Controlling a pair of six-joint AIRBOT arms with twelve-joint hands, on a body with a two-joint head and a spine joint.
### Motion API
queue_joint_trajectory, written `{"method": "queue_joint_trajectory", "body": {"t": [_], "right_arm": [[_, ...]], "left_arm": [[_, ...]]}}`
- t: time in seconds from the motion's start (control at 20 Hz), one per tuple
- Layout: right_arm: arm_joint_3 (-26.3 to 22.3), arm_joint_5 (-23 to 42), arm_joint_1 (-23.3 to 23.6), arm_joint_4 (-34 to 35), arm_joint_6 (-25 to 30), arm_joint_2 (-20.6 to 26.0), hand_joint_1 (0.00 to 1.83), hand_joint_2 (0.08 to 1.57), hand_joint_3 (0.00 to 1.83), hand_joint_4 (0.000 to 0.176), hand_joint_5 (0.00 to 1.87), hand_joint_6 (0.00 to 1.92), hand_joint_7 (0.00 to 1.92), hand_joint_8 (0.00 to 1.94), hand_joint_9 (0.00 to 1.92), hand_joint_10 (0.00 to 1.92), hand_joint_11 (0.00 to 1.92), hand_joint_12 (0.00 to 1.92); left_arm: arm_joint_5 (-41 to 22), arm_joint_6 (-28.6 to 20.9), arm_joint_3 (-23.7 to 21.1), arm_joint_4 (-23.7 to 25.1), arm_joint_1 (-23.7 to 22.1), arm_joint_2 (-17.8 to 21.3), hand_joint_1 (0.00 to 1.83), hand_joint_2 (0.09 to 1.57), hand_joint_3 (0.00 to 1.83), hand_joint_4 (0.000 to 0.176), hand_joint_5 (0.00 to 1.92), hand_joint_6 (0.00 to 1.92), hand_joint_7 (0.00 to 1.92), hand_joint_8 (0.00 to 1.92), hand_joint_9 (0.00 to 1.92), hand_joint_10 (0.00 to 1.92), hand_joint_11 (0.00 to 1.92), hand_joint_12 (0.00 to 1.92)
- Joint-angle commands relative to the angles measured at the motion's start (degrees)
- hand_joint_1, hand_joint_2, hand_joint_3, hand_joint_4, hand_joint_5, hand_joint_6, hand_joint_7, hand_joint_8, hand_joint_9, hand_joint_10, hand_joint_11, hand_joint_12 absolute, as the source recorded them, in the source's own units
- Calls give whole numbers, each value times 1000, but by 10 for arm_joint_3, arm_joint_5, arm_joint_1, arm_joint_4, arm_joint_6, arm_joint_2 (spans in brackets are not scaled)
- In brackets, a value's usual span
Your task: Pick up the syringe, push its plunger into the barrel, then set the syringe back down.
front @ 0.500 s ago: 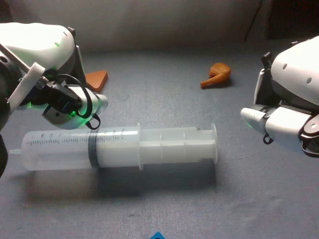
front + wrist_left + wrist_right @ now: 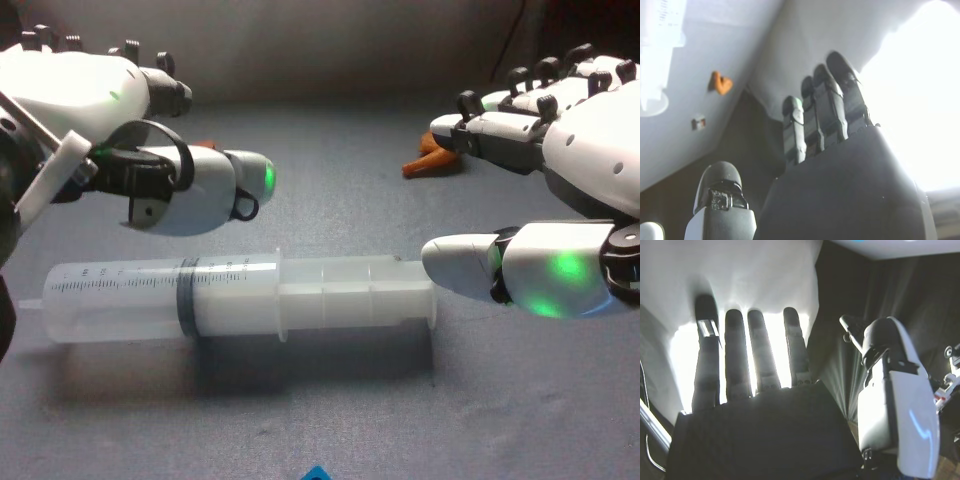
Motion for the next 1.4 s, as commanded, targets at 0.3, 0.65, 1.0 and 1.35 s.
{"method": "queue_joint_trajectory", "body": {"t": [0.3, 0.65, 1.0, 1.35], "right_arm": [[-1, -4, 3, -41, 7, -4, 0, 1074, 2, 144, 160, 2, 128, 0, 129, 0, 0, 763], [-1, -19, 9, -41, 17, -7, 0, 1088, 2, 144, 141, 0, 124, 0, 118, 0, 0, 718], [3, -18, 7, -50, 14, -11, 0, 1089, 0, 144, 150, 1, 128, 0, 131, 2, 0, 742], [0, -39, -35, -151, 170, -14, 0, 1089, 0, 144, 149, 3, 136, 3, 136, 3, 0, 732]], "left_arm": [[23, -42, -4, 99, 64, -7, 288, 1041, 0, 93, 245, 0, 231, 0, 238, 0, 0, 654], [38, -157, 13, 151, 130, -50, 678, 943, 0, 93, 197, 0, 188, 0, 184, 0, 0, 599], [50, -208, 34, 182, 190, -96, 803, 911, 0, 103, 168, 0, 125, 0, 171, 0, 0, 596], [60, -267, 67, 213, 261, -134, 820, 913, 0, 104, 139, 1, 103, 1, 144, 0, 0, 584]]}}
